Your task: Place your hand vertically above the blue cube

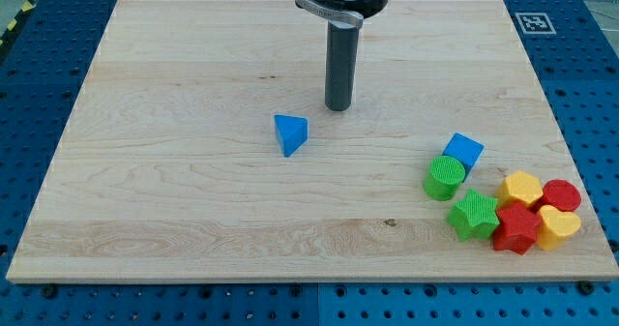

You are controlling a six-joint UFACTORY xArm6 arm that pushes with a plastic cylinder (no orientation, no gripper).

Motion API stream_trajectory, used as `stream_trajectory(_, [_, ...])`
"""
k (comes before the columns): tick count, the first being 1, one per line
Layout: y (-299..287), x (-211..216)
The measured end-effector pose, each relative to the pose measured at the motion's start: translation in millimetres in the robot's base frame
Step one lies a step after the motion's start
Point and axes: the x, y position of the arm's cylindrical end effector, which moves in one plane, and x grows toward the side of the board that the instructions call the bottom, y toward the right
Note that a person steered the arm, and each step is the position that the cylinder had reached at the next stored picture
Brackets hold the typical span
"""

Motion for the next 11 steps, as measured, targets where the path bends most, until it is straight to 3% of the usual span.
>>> stream_trajectory(4, [14.9,-35.5])
stream_trajectory(11, [113.0,-21.6])
